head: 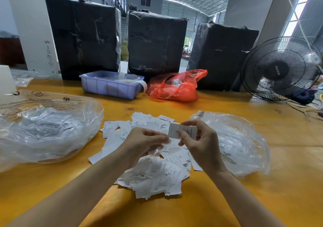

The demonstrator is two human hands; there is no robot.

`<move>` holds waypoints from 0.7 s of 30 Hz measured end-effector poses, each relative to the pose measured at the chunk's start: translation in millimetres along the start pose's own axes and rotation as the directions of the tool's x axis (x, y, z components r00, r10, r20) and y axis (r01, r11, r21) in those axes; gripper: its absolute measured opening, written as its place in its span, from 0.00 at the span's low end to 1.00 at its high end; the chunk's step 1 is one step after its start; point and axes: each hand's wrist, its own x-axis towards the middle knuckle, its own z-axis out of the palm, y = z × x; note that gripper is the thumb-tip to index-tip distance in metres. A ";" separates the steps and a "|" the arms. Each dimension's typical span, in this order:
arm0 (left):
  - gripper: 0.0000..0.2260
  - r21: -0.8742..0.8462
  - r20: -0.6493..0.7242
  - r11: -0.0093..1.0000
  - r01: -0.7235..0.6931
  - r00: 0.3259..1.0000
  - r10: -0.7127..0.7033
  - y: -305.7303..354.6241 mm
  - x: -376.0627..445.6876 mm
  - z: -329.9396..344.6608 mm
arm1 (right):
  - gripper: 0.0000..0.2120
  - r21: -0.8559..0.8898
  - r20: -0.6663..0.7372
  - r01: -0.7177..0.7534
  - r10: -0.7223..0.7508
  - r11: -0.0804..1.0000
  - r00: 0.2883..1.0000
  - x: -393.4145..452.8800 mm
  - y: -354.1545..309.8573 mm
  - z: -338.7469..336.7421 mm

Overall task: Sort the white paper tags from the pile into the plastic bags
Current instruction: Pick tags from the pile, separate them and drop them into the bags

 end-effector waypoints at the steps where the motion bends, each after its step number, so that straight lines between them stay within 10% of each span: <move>1: 0.06 0.001 -0.001 1.000 0.001 1.000 -0.001 0.2 -0.1 0.1 | 0.11 -0.003 0.009 -0.002 0.002 1.000 1.000 -0.3 -0.4 0.4; 21: 0.11 -0.015 0.050 1.000 -0.025 0.998 0.025 -4.1 -3.6 5.4 | 0.08 0.151 0.385 -0.319 0.242 0.936 0.891 1.0 -0.1 -2.5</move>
